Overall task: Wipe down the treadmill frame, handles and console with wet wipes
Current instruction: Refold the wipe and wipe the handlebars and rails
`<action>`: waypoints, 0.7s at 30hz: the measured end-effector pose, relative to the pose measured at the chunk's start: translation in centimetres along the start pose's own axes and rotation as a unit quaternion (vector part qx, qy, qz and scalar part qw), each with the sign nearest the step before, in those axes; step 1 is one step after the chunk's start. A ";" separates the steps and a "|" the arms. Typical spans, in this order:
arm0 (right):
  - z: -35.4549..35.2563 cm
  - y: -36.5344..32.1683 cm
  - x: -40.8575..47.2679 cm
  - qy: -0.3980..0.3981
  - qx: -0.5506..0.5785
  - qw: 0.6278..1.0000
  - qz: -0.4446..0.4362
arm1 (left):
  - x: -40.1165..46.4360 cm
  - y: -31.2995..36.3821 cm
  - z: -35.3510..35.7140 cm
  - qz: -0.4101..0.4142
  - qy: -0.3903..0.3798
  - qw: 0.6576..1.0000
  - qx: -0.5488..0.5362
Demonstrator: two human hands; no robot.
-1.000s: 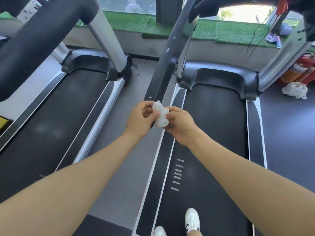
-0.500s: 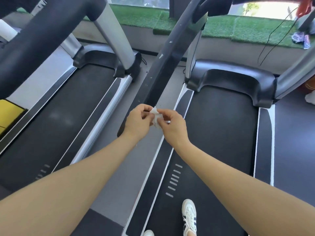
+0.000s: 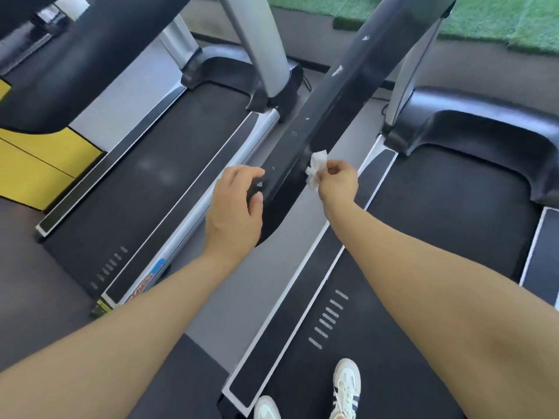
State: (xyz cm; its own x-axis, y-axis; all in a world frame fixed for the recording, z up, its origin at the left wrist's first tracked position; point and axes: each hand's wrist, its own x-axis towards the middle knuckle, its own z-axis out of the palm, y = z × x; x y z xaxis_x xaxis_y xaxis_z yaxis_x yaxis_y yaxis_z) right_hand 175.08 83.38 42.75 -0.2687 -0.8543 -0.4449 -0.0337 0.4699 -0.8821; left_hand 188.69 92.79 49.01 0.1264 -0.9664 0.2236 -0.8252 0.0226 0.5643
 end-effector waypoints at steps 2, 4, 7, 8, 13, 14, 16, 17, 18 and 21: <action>1.1 0.0 0.1 -0.010 0.017 1.000 0.017 | -0.2 -0.8 -0.1 -0.007 -0.012 1.000 0.002; 1.6 0.1 -0.2 -0.010 0.024 0.999 0.037 | -0.3 -1.3 0.0 -0.011 -0.030 0.999 -0.008; 1.3 0.3 -1.5 -0.027 0.031 0.997 0.070 | -0.2 -1.6 0.2 -0.014 -0.037 0.999 -0.021; 1.3 0.2 -2.1 -0.032 0.029 0.996 0.077 | -0.1 -1.7 0.2 -0.016 -0.036 0.999 -0.024; 1.0 -2.4 -3.4 -0.008 0.077 0.996 0.044 | -0.3 -1.9 -0.2 -0.040 -0.046 0.997 -0.041; 0.8 -3.2 -3.3 0.001 0.089 0.995 0.035 | -0.4 -2.0 -0.4 -0.042 -0.048 0.997 -0.040; 0.9 -4.4 -3.0 0.012 0.104 0.994 0.037 | -0.6 -2.2 -0.9 -0.049 -0.055 0.996 -0.043; 0.9 -4.6 -2.9 0.014 0.114 0.992 0.047 | -0.7 -2.4 -1.1 -0.054 -0.060 0.996 -0.047; 0.9 -4.7 -2.8 0.014 0.122 0.991 0.056 | -0.8 -2.6 -1.3 -0.059 -0.065 0.995 -0.051; 1.0 -4.4 -3.1 0.006 0.137 0.988 0.070 | -1.2 -3.4 -1.5 -0.065 -0.077 0.993 -0.059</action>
State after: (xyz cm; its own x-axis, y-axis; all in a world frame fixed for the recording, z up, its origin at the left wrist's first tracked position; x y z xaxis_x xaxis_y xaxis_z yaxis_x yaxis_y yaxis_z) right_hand 177.06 83.69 47.86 -0.2643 -0.7813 -0.5654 0.2665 0.5042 -0.8214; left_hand 192.20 94.28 48.00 0.1334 -0.9908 0.0238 -0.7367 -0.0830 0.6711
